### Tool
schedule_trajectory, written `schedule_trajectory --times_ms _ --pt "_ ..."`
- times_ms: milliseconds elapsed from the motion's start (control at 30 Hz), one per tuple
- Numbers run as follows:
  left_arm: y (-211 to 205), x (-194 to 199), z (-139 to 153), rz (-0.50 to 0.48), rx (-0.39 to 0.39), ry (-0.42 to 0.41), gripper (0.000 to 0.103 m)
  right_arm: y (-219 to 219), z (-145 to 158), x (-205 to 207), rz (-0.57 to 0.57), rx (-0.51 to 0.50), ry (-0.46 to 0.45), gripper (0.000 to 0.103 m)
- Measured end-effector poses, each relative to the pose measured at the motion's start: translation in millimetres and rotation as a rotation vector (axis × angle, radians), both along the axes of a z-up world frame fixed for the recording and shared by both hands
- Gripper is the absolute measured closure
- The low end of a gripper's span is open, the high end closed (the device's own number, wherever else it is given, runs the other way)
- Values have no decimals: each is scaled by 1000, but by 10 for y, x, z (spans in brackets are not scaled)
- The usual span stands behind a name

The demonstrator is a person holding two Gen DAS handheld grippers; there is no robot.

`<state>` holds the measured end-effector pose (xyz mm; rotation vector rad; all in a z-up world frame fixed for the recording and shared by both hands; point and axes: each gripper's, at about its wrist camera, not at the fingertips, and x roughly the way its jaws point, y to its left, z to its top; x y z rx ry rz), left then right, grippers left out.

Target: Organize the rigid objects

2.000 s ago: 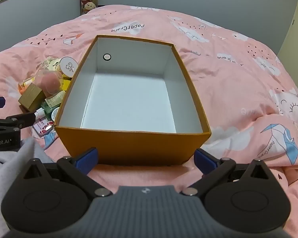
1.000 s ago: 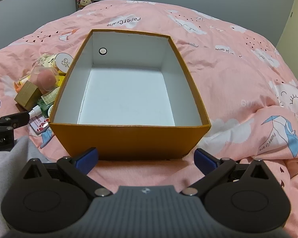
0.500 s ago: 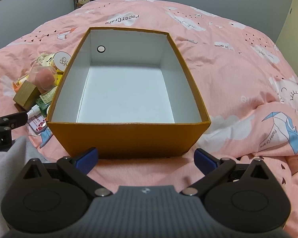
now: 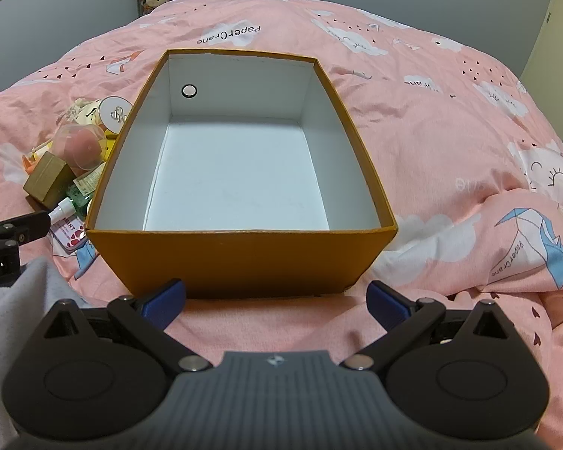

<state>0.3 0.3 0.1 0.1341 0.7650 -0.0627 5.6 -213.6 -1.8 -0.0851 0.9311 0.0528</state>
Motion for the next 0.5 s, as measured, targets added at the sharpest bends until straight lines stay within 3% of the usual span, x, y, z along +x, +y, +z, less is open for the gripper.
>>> schedule_trajectory --times_ms 367,500 --pt "0 -7 5 0 0 -6 7 -7 -12 -4 -2 2 2 2" --pt "15 -81 44 -35 -34 -44 16 15 13 -21 13 0 -16 2"
